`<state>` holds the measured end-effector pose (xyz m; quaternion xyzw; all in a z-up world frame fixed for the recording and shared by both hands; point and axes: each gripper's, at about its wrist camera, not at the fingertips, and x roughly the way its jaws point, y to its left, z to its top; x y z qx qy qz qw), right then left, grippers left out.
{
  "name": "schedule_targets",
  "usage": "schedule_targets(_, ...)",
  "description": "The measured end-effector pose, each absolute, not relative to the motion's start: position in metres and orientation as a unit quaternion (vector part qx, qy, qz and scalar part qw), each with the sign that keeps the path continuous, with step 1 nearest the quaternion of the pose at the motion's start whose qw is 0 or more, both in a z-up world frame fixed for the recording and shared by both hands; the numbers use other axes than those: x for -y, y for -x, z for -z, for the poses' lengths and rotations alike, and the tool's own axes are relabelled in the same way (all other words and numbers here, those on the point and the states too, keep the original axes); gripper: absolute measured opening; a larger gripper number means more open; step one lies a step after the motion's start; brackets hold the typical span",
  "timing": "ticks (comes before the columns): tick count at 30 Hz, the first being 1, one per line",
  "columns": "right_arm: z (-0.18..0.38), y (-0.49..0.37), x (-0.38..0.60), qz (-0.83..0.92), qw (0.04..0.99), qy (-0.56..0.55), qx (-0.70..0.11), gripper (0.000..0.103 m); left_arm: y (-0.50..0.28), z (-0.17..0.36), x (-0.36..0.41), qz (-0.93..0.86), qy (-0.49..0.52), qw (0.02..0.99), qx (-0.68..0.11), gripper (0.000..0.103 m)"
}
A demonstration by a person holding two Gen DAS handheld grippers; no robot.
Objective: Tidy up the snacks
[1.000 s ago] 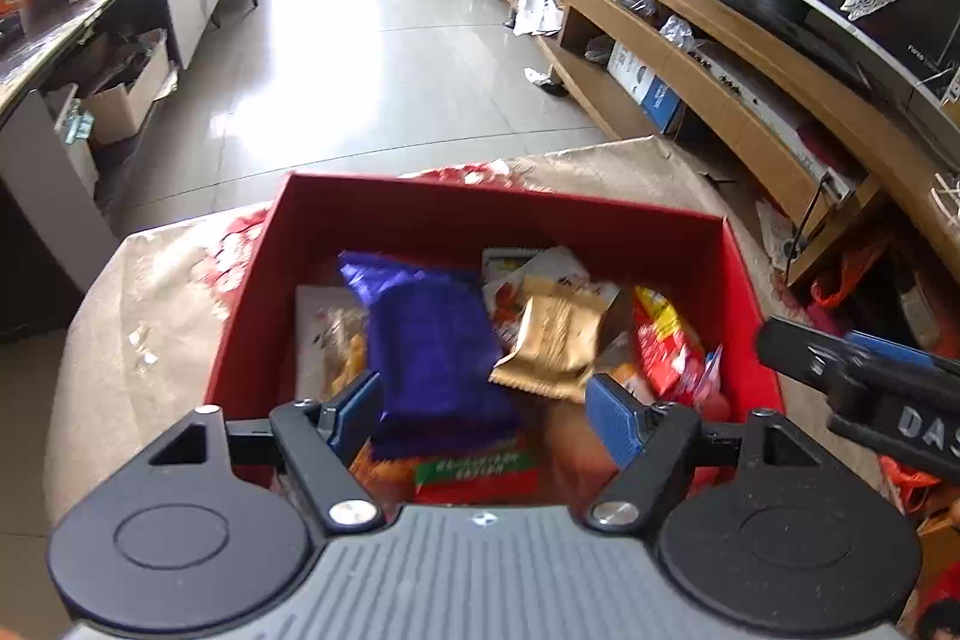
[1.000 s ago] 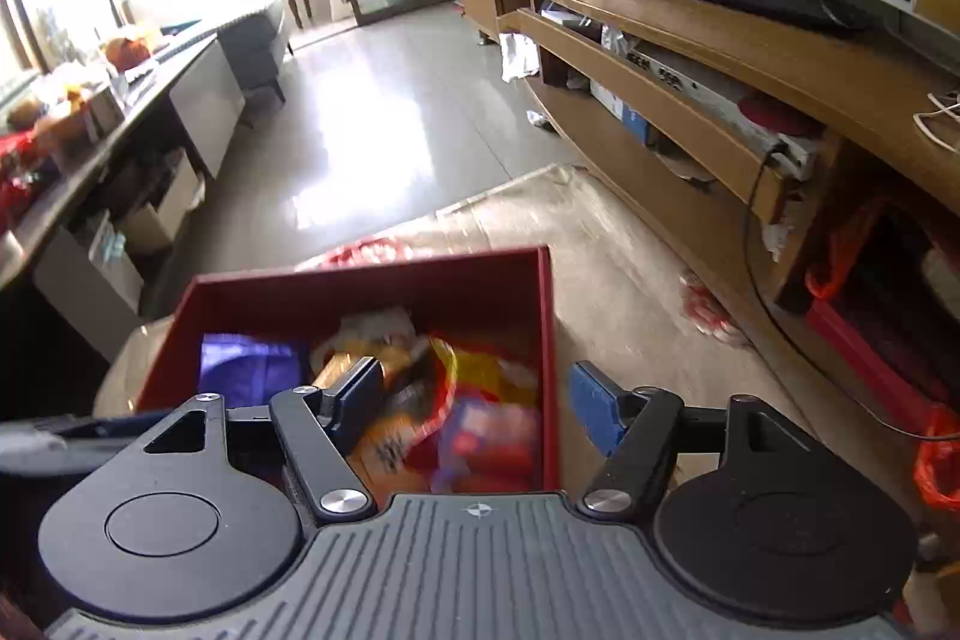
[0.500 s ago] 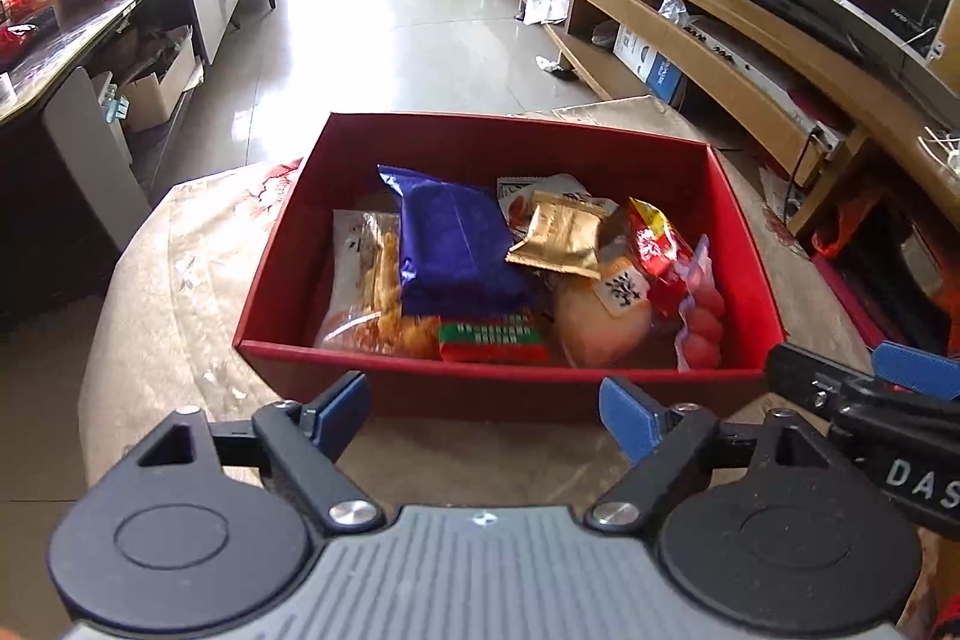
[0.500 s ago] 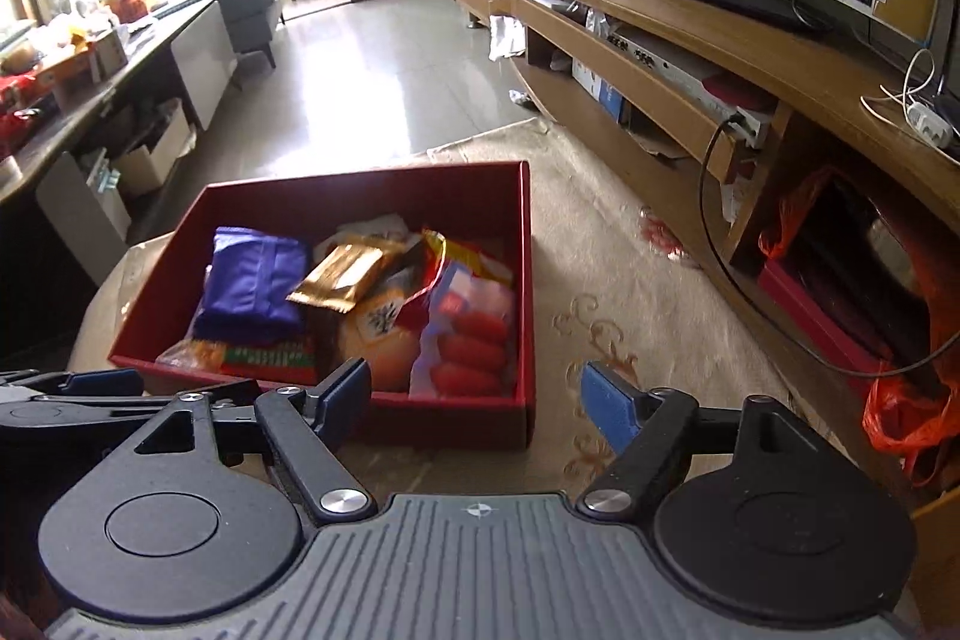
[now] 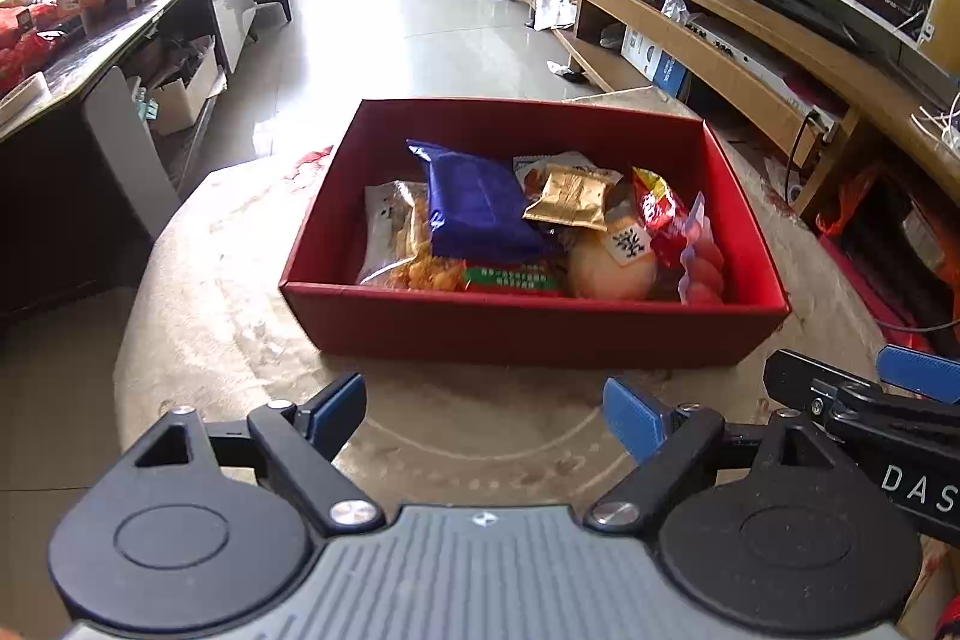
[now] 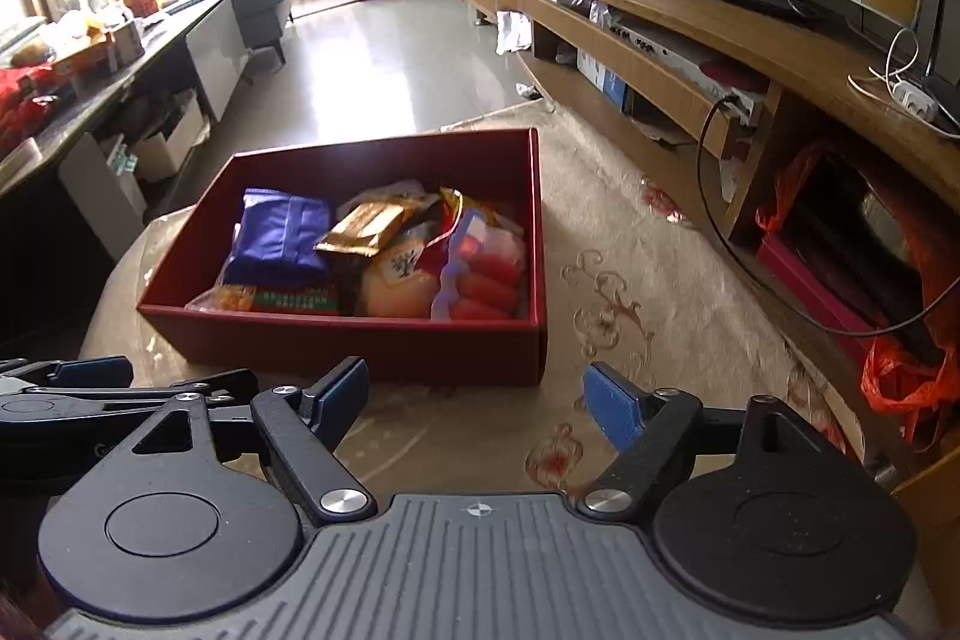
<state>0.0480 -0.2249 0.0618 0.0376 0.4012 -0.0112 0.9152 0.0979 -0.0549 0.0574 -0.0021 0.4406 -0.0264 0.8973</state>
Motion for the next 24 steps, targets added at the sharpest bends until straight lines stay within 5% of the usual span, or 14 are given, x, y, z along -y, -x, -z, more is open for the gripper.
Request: schedule_targets(24,-0.056,-0.011,0.211,-0.008,0.911,-0.029,-0.412,0.084,-0.050,-0.053,0.044,0.008,-0.006,0.896,-0.444,0.084)
